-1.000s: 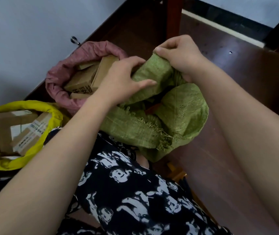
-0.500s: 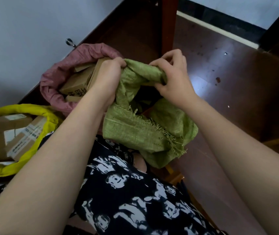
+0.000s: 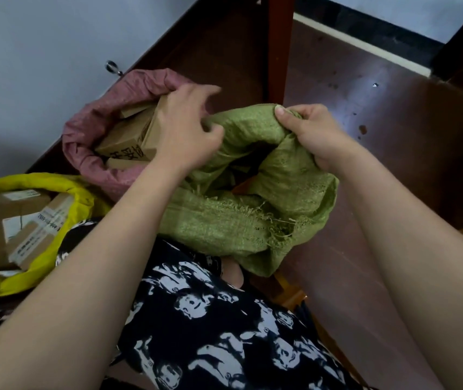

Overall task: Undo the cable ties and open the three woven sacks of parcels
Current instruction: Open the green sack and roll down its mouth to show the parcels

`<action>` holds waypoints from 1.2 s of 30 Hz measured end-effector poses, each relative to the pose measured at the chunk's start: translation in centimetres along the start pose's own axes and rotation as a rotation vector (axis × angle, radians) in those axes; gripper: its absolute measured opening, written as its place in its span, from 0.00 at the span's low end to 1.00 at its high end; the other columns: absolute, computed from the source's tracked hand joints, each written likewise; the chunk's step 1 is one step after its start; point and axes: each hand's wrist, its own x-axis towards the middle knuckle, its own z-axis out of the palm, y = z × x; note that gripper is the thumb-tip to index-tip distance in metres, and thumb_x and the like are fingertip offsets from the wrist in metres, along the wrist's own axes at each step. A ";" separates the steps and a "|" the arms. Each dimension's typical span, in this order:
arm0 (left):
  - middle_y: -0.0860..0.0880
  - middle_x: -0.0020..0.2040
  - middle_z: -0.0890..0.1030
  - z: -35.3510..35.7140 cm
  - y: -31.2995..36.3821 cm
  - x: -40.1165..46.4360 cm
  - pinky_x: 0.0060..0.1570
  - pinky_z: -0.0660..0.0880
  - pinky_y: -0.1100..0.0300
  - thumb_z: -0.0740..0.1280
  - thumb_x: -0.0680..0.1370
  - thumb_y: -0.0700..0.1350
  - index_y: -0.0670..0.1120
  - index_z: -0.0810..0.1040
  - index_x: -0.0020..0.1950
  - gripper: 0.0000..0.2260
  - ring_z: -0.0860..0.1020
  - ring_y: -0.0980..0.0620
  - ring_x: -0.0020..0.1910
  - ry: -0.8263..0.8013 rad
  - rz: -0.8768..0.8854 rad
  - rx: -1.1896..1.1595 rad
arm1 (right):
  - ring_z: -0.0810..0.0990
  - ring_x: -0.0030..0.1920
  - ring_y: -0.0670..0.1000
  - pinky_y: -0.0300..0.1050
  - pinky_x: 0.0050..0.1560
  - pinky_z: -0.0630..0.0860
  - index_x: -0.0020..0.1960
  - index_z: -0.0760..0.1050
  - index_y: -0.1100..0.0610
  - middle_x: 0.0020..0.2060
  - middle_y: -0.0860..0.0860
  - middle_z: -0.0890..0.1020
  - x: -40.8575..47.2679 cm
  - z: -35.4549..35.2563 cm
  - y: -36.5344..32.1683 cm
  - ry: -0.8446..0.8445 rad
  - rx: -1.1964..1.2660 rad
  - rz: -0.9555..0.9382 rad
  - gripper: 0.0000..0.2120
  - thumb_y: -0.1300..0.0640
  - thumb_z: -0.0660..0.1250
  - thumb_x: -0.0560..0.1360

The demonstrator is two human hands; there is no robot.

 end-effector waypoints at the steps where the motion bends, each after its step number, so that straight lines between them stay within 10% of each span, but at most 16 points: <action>1: 0.50 0.66 0.73 0.2 0.4 0.0 0.67 0.65 0.42 0.63 0.70 0.49 0.51 0.72 0.68 0.25 0.69 0.50 0.68 -0.034 0.152 -0.037 | 0.84 0.36 0.47 0.43 0.40 0.82 0.43 0.82 0.55 0.33 0.49 0.85 0.1 0.1 0.0 -0.009 0.000 -0.009 0.10 0.53 0.66 0.78; 7: 0.55 0.54 0.79 2.8 1.6 0.3 0.60 0.68 0.64 0.67 0.75 0.42 0.45 0.78 0.62 0.16 0.77 0.54 0.58 -0.184 0.152 -0.197 | 0.84 0.41 0.46 0.43 0.44 0.81 0.49 0.81 0.54 0.40 0.49 0.85 0.1 0.3 -0.3 -0.082 -0.015 -0.014 0.05 0.56 0.73 0.73; 12: 0.51 0.43 0.77 2.7 0.5 1.3 0.43 0.66 0.67 0.62 0.74 0.33 0.42 0.81 0.48 0.10 0.75 0.54 0.46 -0.093 -0.090 -0.219 | 0.77 0.50 0.49 0.40 0.48 0.71 0.63 0.77 0.54 0.49 0.49 0.77 0.1 -1.8 -0.2 -0.114 -0.696 0.146 0.23 0.58 0.76 0.68; 16: 0.49 0.36 0.77 2.7 -0.9 1.1 0.38 0.71 0.60 0.63 0.74 0.36 0.46 0.79 0.44 0.08 0.76 0.50 0.38 -0.139 -0.345 -0.410 | 0.80 0.43 0.53 0.49 0.48 0.78 0.49 0.81 0.54 0.42 0.53 0.81 0.3 -3.2 0.3 -0.026 -0.408 0.219 0.05 0.60 0.69 0.74; 21: 0.45 0.37 0.77 2.2 0.3 1.3 0.44 0.74 0.53 0.65 0.67 0.39 0.48 0.73 0.37 0.05 0.78 0.42 0.43 -0.250 -0.494 -0.653 | 0.83 0.41 0.53 0.51 0.46 0.83 0.46 0.77 0.58 0.42 0.58 0.82 0.3 -2.8 0.1 -0.126 0.205 0.265 0.07 0.65 0.62 0.79; 25: 0.37 0.44 0.78 1.8 0.3 1.7 0.55 0.75 0.40 0.65 0.61 0.38 0.44 0.76 0.37 0.07 0.79 0.36 0.49 -0.221 -0.508 -0.887 | 0.84 0.41 0.53 0.48 0.44 0.82 0.49 0.77 0.59 0.42 0.57 0.82 0.2 -2.9 0.2 -0.099 0.316 0.205 0.06 0.68 0.66 0.75; 31: 0.44 0.39 0.83 1.1 0.4 2.2 0.49 0.79 0.53 0.64 0.63 0.37 0.44 0.82 0.43 0.12 0.82 0.47 0.43 -0.194 -0.437 -0.986 | 0.84 0.51 0.55 0.51 0.48 0.82 0.64 0.74 0.61 0.51 0.58 0.84 0.0 -3.3 0.1 -0.216 0.236 0.263 0.38 0.61 0.78 0.55; 36: 0.45 0.44 0.85 0.5 0.3 1.7 0.50 0.79 0.53 0.72 0.72 0.48 0.45 0.83 0.48 0.09 0.84 0.48 0.45 -0.379 -0.359 -0.722 | 0.85 0.42 0.52 0.48 0.45 0.82 0.50 0.80 0.62 0.39 0.56 0.86 0.1 -2.8 -0.1 -0.221 0.185 0.263 0.17 0.56 0.73 0.63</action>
